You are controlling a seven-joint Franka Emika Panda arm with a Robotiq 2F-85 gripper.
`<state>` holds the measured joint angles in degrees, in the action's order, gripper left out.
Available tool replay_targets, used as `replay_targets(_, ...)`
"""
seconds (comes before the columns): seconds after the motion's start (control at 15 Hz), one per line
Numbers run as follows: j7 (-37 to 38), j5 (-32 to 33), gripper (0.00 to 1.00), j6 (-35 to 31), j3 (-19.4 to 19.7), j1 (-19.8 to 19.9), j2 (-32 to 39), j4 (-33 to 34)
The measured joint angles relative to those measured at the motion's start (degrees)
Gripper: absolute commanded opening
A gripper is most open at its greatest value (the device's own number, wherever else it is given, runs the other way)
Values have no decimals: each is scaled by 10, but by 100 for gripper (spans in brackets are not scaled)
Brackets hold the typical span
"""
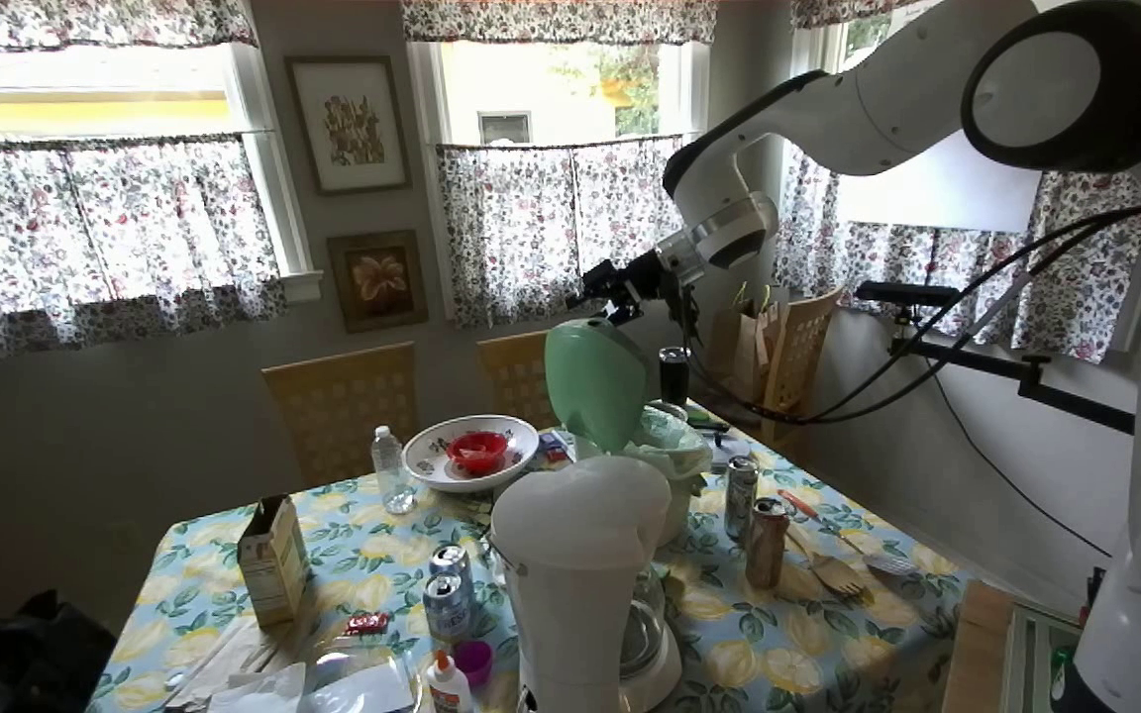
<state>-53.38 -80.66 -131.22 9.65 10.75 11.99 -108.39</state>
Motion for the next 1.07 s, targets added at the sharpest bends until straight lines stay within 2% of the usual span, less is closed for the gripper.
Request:
replay_targets(0.2, -2, 0, 100, 0, 0, 0, -2, 0)
replay_targets(0.73, -10, 0, 100, -9, 0, 0, -16, -1)
replay_targets(0.87, -10, 0, 100, -49, 0, -4, -20, -5)
replay_targets(1.07, -10, 4, 100, -163, -2, -19, -30, -17)
